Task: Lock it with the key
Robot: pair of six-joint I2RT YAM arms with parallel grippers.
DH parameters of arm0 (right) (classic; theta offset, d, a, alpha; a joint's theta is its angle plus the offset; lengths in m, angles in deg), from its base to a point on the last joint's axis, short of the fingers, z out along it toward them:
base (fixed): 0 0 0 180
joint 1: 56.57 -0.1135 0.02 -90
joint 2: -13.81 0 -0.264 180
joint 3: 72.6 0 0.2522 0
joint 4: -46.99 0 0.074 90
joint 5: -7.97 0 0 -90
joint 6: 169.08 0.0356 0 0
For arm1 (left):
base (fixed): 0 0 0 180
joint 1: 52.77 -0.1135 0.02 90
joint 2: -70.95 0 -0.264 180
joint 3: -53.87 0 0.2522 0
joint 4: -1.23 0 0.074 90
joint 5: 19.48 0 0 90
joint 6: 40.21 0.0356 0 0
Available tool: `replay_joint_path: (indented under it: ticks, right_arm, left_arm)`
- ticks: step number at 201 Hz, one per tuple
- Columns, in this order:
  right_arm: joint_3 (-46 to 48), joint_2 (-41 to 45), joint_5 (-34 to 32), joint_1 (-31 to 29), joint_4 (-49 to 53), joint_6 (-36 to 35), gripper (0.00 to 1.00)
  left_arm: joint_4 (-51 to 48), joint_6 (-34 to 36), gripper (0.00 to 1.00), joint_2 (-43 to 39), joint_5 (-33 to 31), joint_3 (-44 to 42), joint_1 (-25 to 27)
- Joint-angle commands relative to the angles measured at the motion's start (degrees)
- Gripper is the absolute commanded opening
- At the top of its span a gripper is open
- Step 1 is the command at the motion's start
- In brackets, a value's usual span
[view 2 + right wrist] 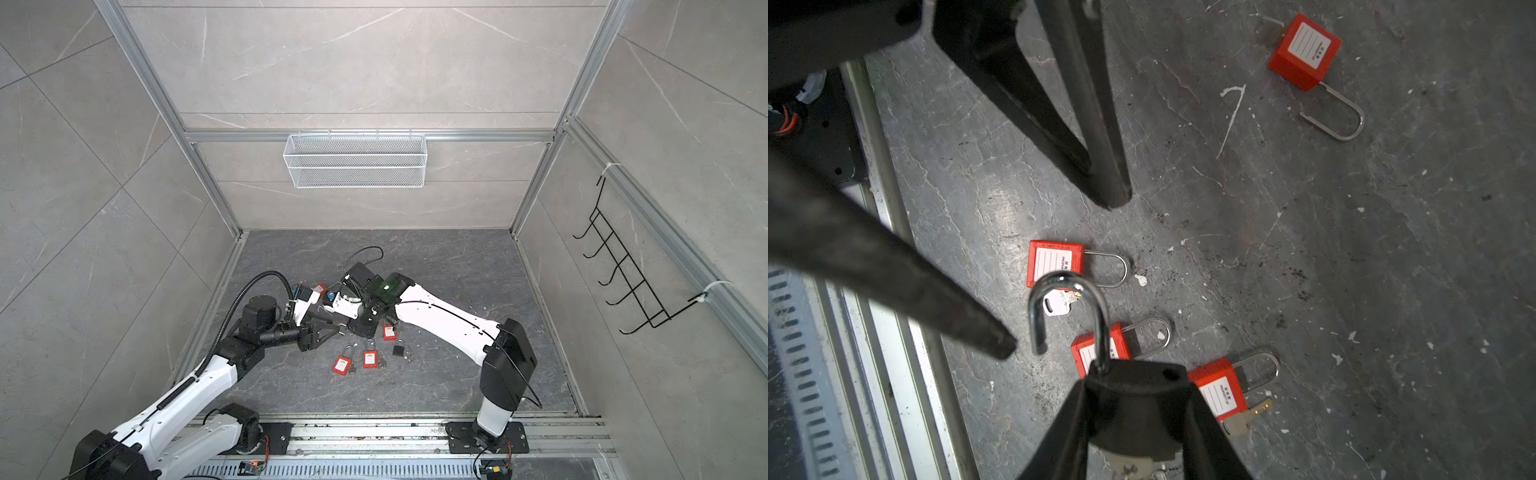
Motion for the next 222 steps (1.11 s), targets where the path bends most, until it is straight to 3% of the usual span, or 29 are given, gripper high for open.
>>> replay_joint_path:
  ticks: [1, 110, 156, 166, 191, 222]
  right_arm:
    - [0.2, 2.1, -0.3, -0.4, -0.4, 0.7, 0.27]
    - [-0.4, 3.0, -1.1, -1.1, -0.8, 0.7, 0.27]
    - [-0.9, 3.4, -0.6, -1.1, -0.8, -0.1, 0.28]
    - [-1.0, 3.5, -0.2, -1.1, -0.3, -0.9, 0.30]
    - [-0.3, 4.8, -1.2, -1.1, -1.4, -2.0, 0.44]
    - [4.5, 10.7, -1.3, -1.0, -5.3, -3.2, 0.54]
  left_arm:
    - [2.7, -1.1, 0.47, 1.0, 3.0, 1.3, 0.4]
    - [4.0, -2.1, 0.23, 4.4, 6.5, 3.1, 2.0]
    - [4.3, -1.5, 0.04, 4.3, 7.7, 2.9, 2.5]
    - [4.5, -1.5, 0.00, 3.9, 7.8, 2.8, 2.5]
    - [5.9, -1.4, 0.00, 2.4, 8.5, 2.4, 2.7]
    - [7.7, -1.2, 0.00, -0.3, 8.3, 1.9, 2.6]
